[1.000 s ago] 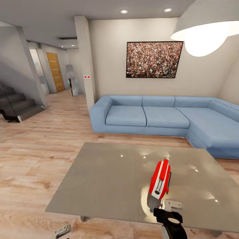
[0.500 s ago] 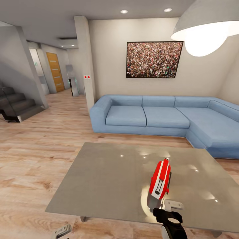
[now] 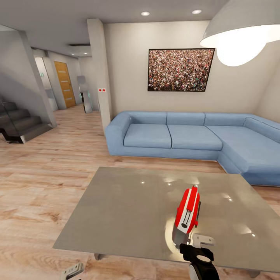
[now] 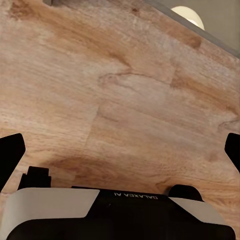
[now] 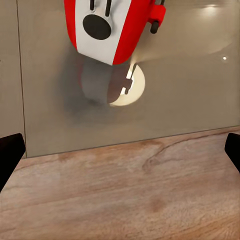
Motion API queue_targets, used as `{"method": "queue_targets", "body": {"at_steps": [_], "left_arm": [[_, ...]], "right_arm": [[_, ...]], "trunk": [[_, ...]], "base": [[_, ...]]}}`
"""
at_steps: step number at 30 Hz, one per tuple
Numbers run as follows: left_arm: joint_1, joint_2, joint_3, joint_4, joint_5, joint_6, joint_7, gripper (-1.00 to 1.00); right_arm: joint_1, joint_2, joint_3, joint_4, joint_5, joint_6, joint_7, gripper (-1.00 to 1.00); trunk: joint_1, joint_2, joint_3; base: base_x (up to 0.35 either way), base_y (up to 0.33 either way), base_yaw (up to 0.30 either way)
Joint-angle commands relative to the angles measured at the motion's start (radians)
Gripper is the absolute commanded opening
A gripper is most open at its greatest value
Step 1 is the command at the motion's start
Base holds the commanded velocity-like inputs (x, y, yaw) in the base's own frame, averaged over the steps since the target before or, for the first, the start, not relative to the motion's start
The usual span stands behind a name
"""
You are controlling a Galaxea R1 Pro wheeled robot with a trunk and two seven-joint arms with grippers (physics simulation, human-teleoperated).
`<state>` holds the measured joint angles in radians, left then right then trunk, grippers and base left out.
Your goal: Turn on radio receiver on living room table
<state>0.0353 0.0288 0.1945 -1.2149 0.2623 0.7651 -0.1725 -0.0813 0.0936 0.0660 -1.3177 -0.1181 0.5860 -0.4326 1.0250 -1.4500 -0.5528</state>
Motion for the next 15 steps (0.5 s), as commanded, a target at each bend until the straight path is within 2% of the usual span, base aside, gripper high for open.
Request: {"method": "queue_targets", "body": {"at_steps": [1,10,15], "left_arm": [[0.000,0.000,0.000,0.000,0.000,0.000,0.000,1.00],[0.000,0.000,0.000,0.000,0.000,-0.002,-0.001,1.00],[0.000,0.001,0.000,0.000,0.000,-0.003,-0.001,1.00]], "right_arm": [[0.000,0.000,0.000,0.000,0.000,0.000,0.000,1.00],[0.000,0.000,0.000,0.000,0.000,0.000,0.000,1.00],[0.000,0.000,0.000,0.000,0.000,0.000,0.000,1.00]], "trunk": [[0.000,0.000,0.000],[0.000,0.000,0.000],[0.000,0.000,0.000]], "base": [[0.000,0.000,0.000],[0.007,0.001,0.000],[0.193,0.099,0.000]]}}
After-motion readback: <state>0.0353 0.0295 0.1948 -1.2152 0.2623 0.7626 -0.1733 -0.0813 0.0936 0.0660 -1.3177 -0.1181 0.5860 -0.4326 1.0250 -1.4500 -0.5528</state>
